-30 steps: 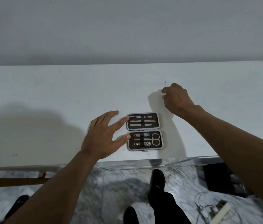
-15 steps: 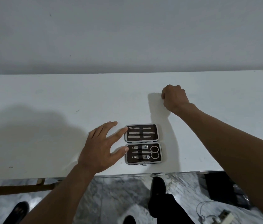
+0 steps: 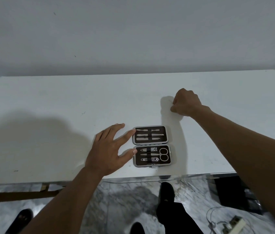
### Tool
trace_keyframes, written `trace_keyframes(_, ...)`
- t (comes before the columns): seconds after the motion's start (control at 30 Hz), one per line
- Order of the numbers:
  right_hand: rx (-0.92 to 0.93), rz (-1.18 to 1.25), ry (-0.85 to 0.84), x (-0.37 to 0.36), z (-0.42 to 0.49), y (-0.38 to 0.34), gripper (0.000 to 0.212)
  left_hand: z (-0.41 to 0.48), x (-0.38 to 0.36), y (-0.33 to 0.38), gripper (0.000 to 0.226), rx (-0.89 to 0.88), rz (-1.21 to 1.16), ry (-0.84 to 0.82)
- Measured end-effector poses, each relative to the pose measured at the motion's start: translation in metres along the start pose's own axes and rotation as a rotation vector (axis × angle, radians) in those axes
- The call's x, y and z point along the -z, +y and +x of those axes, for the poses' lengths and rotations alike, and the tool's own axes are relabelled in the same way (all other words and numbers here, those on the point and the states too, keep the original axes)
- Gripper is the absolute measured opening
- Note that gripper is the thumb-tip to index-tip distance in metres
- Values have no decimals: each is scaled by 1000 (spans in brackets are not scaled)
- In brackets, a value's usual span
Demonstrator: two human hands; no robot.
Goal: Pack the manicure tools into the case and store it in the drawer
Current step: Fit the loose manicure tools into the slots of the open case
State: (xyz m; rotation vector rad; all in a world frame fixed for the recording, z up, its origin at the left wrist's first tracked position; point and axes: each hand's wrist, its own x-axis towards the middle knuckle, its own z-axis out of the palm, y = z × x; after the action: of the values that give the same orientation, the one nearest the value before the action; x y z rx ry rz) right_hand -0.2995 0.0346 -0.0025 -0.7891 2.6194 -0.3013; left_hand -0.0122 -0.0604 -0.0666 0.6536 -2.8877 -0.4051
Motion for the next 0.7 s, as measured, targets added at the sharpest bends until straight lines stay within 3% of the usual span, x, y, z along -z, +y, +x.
trace_keyframes(0.1,-21,111,13,-2,-10,5,9,0,0,0,60,-1,9,2)
trace_keyframes(0.3,6,278,42,-4,-37,16,26,0,0,0,59,-8,19,9)
trace_keyframes(0.43,38,414,3,4,-59,18,22,0,0,0,60,-13,30,3)
trace_keyframes(0.7,259,194,83,-4,-98,14,17,0,-2,-1,61,-18,32,7)
